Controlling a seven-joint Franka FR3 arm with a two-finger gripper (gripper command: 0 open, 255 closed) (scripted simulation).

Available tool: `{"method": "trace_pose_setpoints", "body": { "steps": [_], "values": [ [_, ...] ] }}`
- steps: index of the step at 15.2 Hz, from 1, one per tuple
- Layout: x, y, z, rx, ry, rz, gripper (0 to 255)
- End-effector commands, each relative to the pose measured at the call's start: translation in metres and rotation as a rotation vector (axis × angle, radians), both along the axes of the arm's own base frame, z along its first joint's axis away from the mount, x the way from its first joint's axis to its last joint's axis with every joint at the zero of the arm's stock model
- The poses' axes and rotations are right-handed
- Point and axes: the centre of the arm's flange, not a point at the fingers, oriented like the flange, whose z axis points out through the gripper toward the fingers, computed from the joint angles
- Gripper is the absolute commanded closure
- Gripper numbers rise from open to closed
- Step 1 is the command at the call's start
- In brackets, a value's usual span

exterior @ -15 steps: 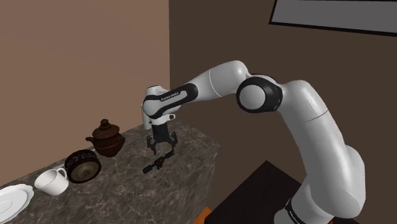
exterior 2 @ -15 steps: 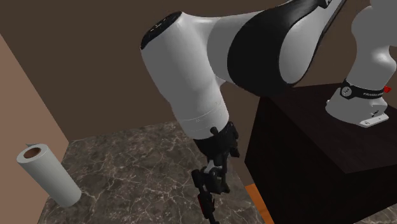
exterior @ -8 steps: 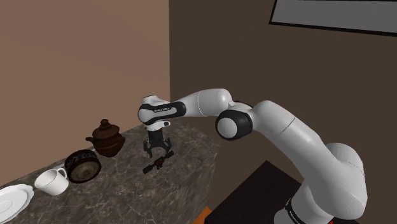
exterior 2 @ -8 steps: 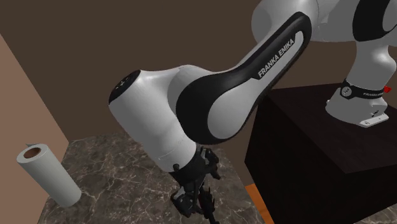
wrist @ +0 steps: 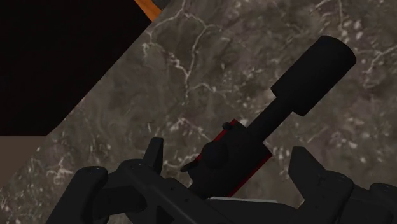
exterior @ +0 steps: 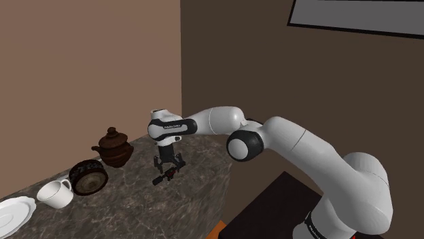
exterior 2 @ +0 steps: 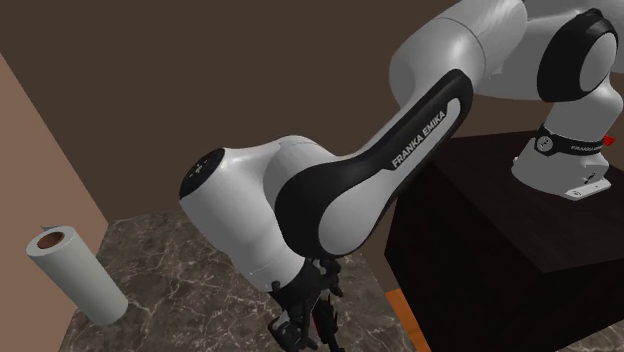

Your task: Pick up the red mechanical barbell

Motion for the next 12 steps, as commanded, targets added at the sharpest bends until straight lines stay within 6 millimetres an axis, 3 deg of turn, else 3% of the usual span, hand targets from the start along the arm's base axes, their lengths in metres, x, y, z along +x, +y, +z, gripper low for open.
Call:
{"method": "trace_pose_setpoints", "body": {
  "steps": [1, 2, 12],
  "values": [
    [-0.0003, -0.0006, -0.0031, 0.0, -0.001, 0.0, 0],
    [-0.0007, -0.0003, -0.0031, 0.0, 0.0, 0.0, 255],
    [-0.0004, -0.0006, 0.0022, 0.0, -0.001, 0.0, 255]
  ]
}}
